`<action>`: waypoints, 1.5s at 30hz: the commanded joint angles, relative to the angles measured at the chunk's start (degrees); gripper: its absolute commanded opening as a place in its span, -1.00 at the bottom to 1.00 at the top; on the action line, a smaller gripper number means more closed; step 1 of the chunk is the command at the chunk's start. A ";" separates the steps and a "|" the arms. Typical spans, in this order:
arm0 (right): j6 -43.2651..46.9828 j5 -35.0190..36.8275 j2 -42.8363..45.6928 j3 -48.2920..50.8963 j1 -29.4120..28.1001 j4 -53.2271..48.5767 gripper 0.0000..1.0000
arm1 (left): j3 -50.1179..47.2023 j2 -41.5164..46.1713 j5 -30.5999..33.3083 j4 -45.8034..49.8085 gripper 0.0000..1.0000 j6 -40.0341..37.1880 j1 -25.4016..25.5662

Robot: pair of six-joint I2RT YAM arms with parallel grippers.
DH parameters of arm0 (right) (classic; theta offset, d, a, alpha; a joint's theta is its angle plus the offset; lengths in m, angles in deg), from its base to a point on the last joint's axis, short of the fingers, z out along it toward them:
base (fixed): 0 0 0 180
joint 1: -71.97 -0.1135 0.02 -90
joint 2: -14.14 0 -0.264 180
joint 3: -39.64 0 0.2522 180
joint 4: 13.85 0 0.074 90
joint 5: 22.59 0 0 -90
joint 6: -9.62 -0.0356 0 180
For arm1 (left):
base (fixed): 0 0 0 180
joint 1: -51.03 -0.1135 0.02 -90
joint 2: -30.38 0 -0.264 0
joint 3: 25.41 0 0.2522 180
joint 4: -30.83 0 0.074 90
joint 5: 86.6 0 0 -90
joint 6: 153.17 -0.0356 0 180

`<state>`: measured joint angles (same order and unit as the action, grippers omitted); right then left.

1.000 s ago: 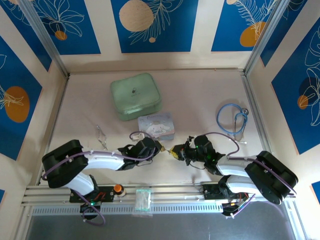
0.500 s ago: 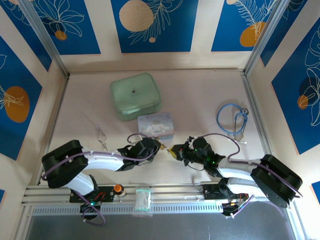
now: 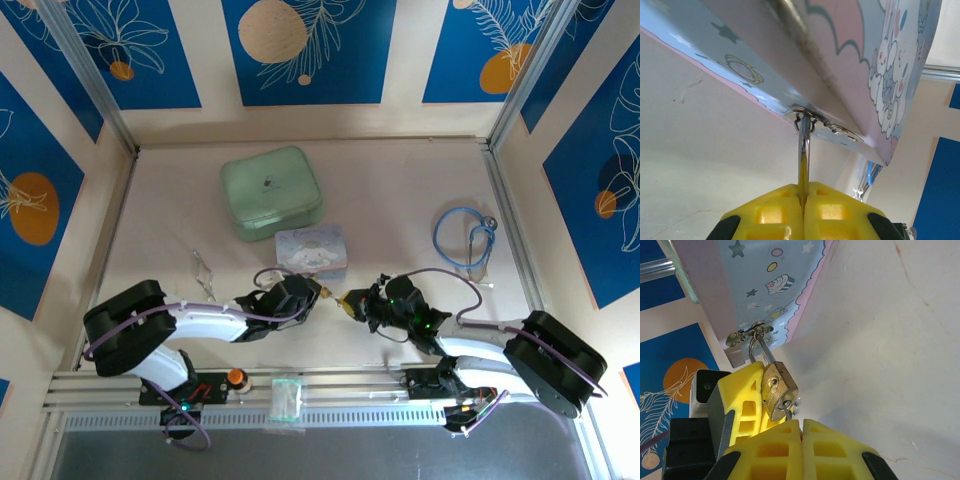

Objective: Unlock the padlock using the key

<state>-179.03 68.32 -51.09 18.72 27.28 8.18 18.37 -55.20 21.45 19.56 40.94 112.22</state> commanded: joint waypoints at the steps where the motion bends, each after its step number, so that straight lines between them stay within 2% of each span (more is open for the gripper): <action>1: -0.80 0.68 0.33 0.95 -0.49 -0.12 -1.00 | 0.41 -0.26 1.39 -4.30 -1.00 1.50 -0.15; 33: 1.78 1.44 1.59 -0.17 0.29 -0.44 -1.00 | 0.43 -0.87 0.76 -6.92 -1.00 1.49 0.07; 40: 0.05 1.88 -1.47 1.02 0.21 4.54 -1.00 | 0.73 0.14 0.58 -6.13 -1.00 1.35 0.16; 45: 0.65 2.43 0.46 0.81 0.39 3.44 -1.00 | -0.15 0.03 0.26 -7.26 -1.00 2.26 0.35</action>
<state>-178.55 69.02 -52.03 19.26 27.41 10.50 18.37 -56.03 21.45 16.65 42.50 112.24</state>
